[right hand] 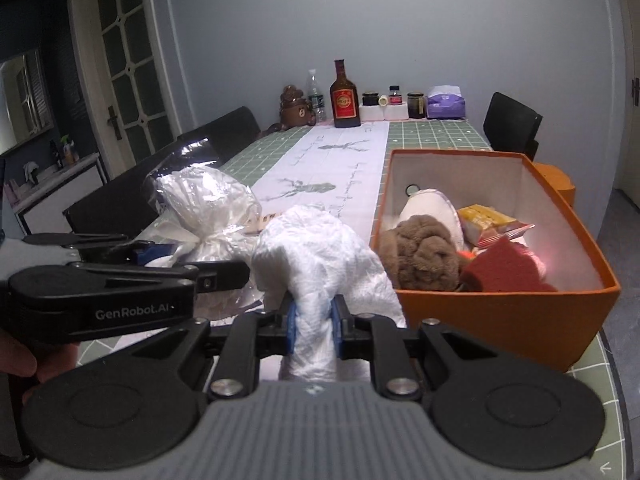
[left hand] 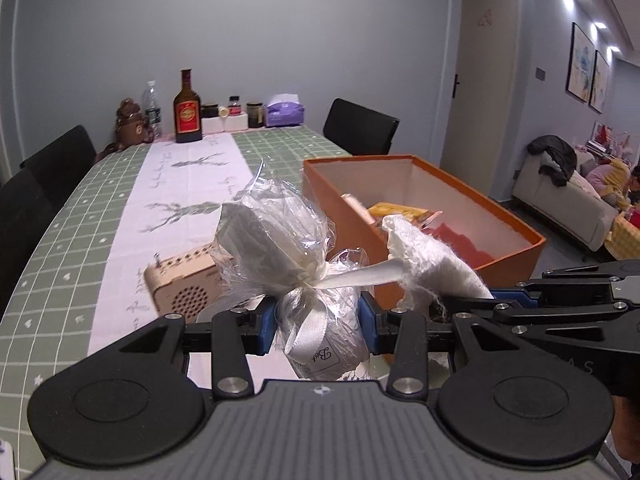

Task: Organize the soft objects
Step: 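Carry the cloth and wrapped bundle into the orange box and open both tools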

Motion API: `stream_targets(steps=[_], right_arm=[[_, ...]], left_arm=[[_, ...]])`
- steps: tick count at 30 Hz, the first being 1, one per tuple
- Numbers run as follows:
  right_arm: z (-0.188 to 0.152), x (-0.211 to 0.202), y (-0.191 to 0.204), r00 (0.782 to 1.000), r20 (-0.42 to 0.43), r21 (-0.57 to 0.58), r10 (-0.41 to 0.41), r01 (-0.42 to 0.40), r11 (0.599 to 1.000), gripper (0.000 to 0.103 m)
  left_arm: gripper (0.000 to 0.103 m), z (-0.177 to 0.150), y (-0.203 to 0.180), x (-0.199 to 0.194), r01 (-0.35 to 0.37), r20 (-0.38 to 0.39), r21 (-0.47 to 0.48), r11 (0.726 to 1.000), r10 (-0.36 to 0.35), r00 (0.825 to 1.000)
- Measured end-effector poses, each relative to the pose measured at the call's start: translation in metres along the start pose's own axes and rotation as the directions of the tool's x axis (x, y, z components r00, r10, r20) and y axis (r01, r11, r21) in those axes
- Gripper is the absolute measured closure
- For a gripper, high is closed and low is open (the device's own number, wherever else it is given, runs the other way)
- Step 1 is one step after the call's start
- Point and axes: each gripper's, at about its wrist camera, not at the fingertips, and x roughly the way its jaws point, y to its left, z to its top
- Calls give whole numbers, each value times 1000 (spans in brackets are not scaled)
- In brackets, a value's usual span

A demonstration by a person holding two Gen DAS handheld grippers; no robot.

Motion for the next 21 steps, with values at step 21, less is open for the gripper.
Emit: stream_targets(steps=[21], right_arm=[[80,37,-136,992,-89,95,-94,102,990,87]], left_arm=[[56,86,-56,97,253,-137,171,952,-231,963]])
